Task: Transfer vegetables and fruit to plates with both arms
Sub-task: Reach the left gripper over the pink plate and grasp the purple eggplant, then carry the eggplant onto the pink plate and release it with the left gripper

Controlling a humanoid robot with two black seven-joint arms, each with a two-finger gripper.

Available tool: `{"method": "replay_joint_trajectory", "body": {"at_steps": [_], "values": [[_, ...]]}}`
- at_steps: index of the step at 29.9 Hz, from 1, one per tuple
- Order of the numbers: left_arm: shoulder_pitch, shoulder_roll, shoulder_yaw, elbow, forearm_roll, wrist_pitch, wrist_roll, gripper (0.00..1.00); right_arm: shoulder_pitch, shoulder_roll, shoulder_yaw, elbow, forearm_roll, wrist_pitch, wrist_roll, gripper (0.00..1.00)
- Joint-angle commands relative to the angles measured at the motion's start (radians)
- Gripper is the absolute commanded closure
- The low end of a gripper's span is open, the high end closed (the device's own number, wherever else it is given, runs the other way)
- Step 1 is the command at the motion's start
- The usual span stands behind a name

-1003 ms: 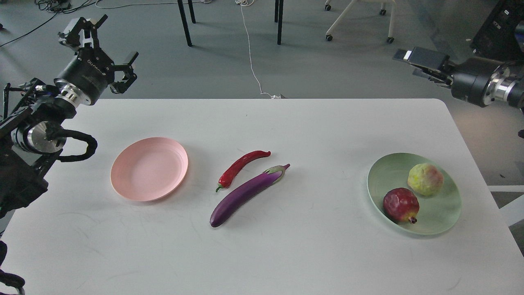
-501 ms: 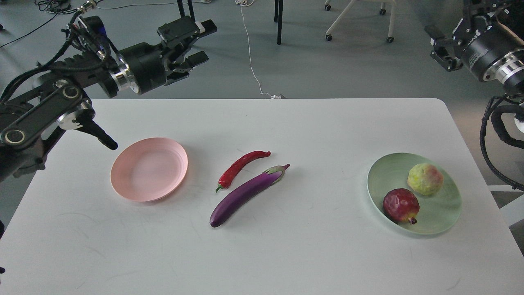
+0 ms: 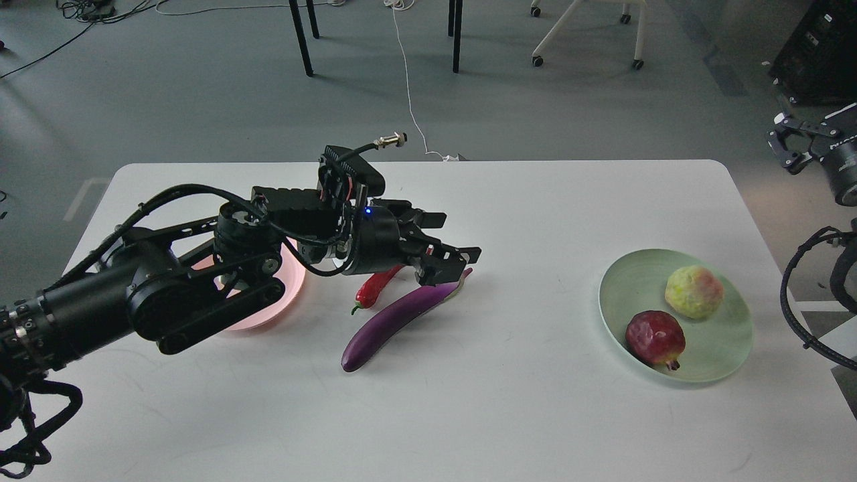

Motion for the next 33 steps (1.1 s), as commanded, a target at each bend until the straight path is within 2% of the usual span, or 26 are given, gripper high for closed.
{"method": "replay_joint_trajectory", "body": {"at_steps": [1, 6, 14, 20, 23, 27, 33], "values": [[0.005, 0.002, 0.097, 0.003, 0.108, 0.015, 0.003, 0.3, -0.035, 0.063, 0.046, -0.008, 0.0, 0.003, 0.003, 0.01], [0.033, 0.004, 0.117, 0.036, 0.114, 0.018, 0.006, 0.34, -0.035, 0.1, 0.049, -0.008, -0.006, 0.003, 0.003, 0.01], [0.07, 0.005, 0.116, 0.12, 0.122, 0.041, 0.006, 0.56, -0.037, 0.105, 0.051, -0.008, -0.007, 0.003, 0.013, 0.01], [0.08, 0.03, 0.103, 0.1, 0.106, 0.041, 0.003, 0.9, -0.035, 0.105, 0.051, -0.008, -0.009, 0.003, 0.026, 0.01], [0.079, 0.074, 0.067, 0.065, 0.044, 0.047, 0.003, 0.92, -0.035, 0.101, 0.051, -0.01, -0.009, 0.003, 0.026, 0.01], [0.076, 0.2, -0.021, -0.032, -0.1, 0.041, 0.003, 0.91, -0.035, 0.097, 0.051, -0.023, -0.01, 0.003, 0.026, 0.01], [0.08, 0.398, -0.024, 0.002, -0.266, 0.05, 0.003, 0.9, -0.038, 0.103, 0.052, -0.039, -0.012, 0.003, 0.026, 0.01]]}}
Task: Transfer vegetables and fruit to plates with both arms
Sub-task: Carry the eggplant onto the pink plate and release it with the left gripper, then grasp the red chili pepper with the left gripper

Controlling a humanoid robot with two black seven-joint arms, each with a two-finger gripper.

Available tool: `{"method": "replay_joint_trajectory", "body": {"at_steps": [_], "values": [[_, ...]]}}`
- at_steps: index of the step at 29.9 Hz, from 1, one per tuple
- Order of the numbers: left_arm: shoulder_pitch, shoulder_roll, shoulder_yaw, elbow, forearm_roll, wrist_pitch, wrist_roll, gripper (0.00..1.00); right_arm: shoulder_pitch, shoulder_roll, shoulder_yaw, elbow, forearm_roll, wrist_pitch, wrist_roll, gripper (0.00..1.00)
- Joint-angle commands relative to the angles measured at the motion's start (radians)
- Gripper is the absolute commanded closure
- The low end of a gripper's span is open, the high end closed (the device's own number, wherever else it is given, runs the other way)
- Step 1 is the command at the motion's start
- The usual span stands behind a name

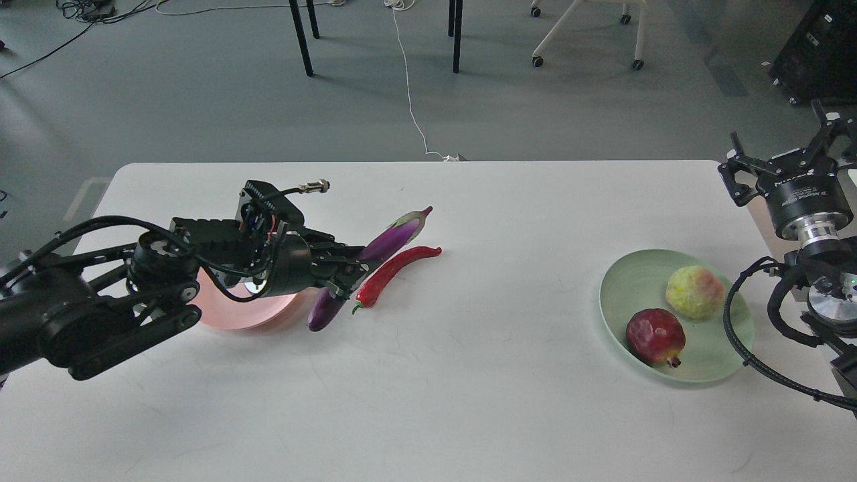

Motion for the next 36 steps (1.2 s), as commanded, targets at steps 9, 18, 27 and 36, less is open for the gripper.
{"method": "replay_joint_trajectory", "body": {"at_steps": [9, 18, 27, 36], "values": [[0.082, 0.107, 0.015, 0.211, -0.141, 0.057, 0.009, 0.63, -0.002, 0.033, -0.001, -0.002, -0.003, 0.0, 0.0, 0.01], [0.071, 0.106, 0.021, 0.218, -0.135, 0.052, 0.01, 0.47, -0.004, 0.023, -0.001, -0.003, -0.003, 0.0, 0.0, 0.01], [-0.074, -0.046, 0.033, 0.214, -0.112, 0.049, 0.059, 0.51, -0.004, 0.03, -0.001, -0.003, -0.003, 0.0, 0.0, 0.01], [-0.099, -0.296, 0.139, 0.275, 0.048, 0.051, 0.089, 0.54, -0.002, 0.023, -0.001, -0.003, -0.003, 0.0, -0.002, 0.01]]}}
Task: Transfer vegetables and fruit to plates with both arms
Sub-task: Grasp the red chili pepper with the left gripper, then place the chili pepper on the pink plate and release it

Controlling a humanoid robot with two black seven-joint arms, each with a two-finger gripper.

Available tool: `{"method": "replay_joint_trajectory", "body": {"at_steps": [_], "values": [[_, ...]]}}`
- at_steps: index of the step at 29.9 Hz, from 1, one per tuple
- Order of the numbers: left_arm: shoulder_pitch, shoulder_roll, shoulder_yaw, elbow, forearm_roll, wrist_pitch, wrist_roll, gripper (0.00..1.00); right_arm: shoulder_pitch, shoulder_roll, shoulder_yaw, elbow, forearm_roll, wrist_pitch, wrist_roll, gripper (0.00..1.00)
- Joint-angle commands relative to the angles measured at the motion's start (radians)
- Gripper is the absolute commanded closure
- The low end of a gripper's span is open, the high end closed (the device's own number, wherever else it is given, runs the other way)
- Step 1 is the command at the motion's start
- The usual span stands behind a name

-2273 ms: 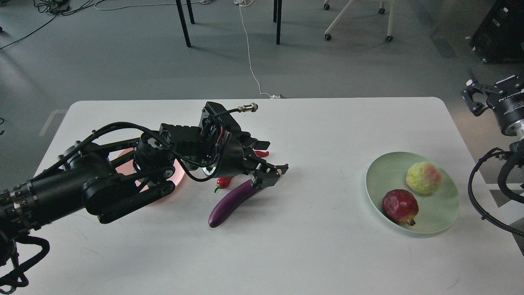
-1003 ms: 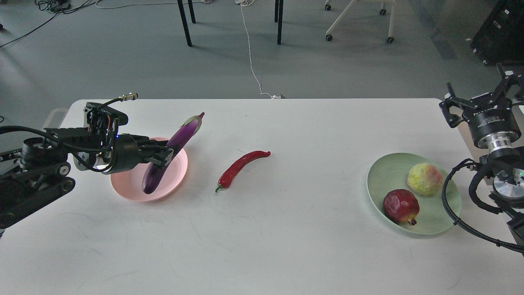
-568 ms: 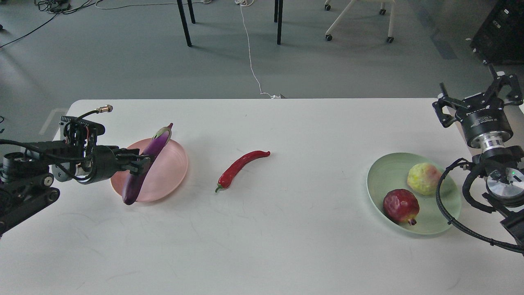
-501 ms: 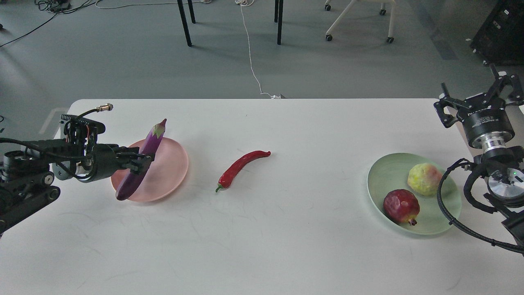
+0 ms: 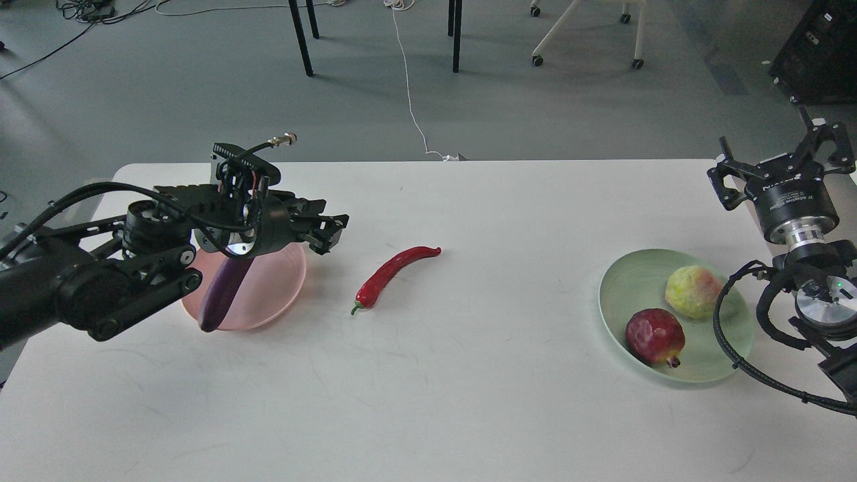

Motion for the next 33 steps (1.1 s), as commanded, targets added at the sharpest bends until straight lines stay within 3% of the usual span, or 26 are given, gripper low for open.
{"method": "replay_joint_trajectory", "body": {"at_steps": [1, 5, 9, 12, 14, 19, 27, 33], "values": [[0.008, -0.099, 0.045, 0.066, 0.026, 0.003, 0.001, 0.55, 0.0, -0.004, 0.0, 0.001, 0.0, 0.0, 0.0, 0.01], [0.02, -0.163, 0.088, 0.156, 0.026, 0.012, -0.002, 0.56, 0.0, -0.005, 0.0, 0.001, 0.0, 0.0, 0.001, 0.01], [0.034, -0.171, 0.088, 0.164, 0.026, 0.012, -0.002, 0.58, -0.002, -0.002, 0.0, 0.0, 0.0, 0.0, 0.001, 0.01], [0.042, -0.171, 0.089, 0.164, 0.028, 0.012, -0.001, 0.69, 0.0, 0.001, 0.0, 0.0, -0.002, 0.0, 0.001, 0.01], [0.042, -0.173, 0.091, 0.164, 0.028, 0.011, -0.001, 0.83, 0.003, 0.002, 0.0, -0.002, 0.0, 0.0, 0.001, 0.01], [0.034, -0.144, 0.088, 0.127, 0.025, 0.011, -0.002, 0.91, 0.008, 0.004, 0.0, -0.002, -0.002, 0.0, 0.001, 0.01], [0.035, 0.187, 0.03, -0.146, 0.014, 0.011, -0.005, 0.9, 0.009, 0.002, 0.0, -0.033, -0.008, 0.0, 0.001, 0.01], [0.086, 0.352, 0.014, -0.172, 0.013, 0.014, -0.013, 0.89, 0.006, 0.007, -0.001, -0.033, -0.008, 0.0, 0.001, 0.01]]}}
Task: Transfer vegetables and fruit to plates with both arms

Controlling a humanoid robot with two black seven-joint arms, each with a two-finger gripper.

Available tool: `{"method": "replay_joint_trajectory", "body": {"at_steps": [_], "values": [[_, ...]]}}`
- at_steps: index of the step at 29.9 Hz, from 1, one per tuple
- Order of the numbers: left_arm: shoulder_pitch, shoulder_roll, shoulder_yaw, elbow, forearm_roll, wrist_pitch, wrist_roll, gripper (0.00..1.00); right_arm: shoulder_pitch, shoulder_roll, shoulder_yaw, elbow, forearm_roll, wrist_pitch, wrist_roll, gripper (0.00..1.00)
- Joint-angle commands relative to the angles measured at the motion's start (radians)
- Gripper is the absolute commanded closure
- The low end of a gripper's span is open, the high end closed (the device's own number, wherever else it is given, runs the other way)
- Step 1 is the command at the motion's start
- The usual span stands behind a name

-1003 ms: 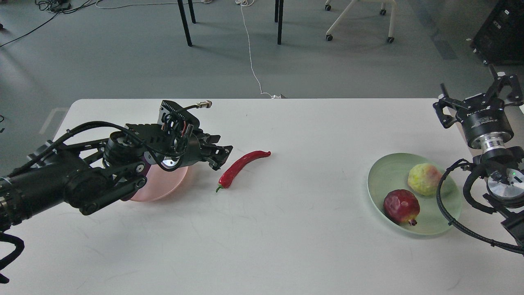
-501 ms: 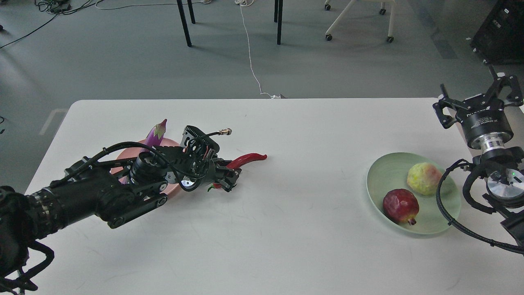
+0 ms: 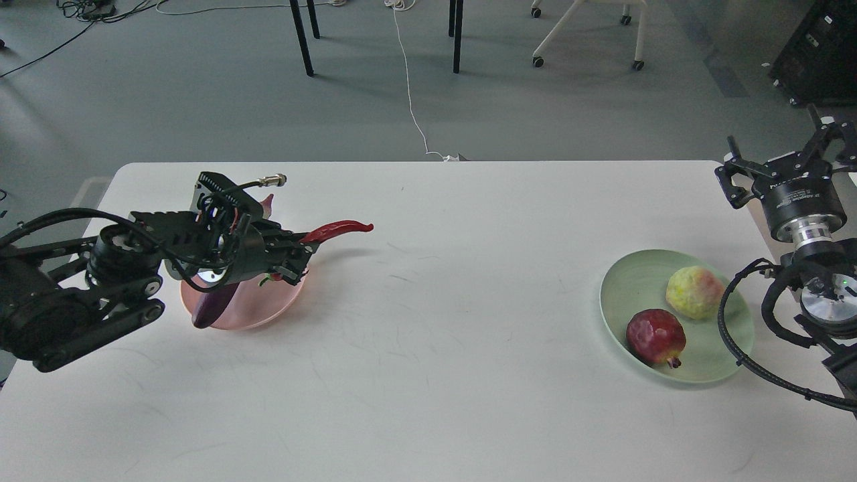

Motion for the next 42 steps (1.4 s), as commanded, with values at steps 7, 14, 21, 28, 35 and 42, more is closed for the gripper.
{"method": "replay_joint_trajectory", "body": {"at_steps": [7, 14, 21, 28, 35, 42], "values": [[0.095, 0.072, -0.039, -0.004, -0.049, 0.042, 0.006, 0.39, 0.005, 0.008, -0.002, 0.002, -0.002, 0.0, -0.002, 0.01], [0.099, 0.071, -0.073, -0.004, -0.066, 0.045, 0.006, 0.28, 0.008, 0.003, -0.002, 0.001, -0.008, 0.0, -0.002, 0.01], [0.1, 0.062, -0.212, 0.033, -0.379, 0.108, 0.004, 0.06, 0.011, 0.008, -0.002, -0.007, -0.009, 0.0, 0.0, 0.01], [0.08, -0.003, -0.278, 0.092, -0.88, 0.145, 0.0, 0.02, 0.03, 0.009, 0.0, -0.022, -0.014, 0.0, 0.003, 0.0], [0.074, -0.199, -0.571, 0.245, -1.476, 0.134, -0.019, 0.02, 0.048, 0.006, 0.021, -0.021, -0.014, 0.0, 0.027, 0.0], [0.08, -0.277, -0.659, 0.351, -1.803, 0.124, -0.022, 0.02, 0.057, -0.003, 0.04, -0.028, -0.014, 0.0, 0.027, 0.0]]}}
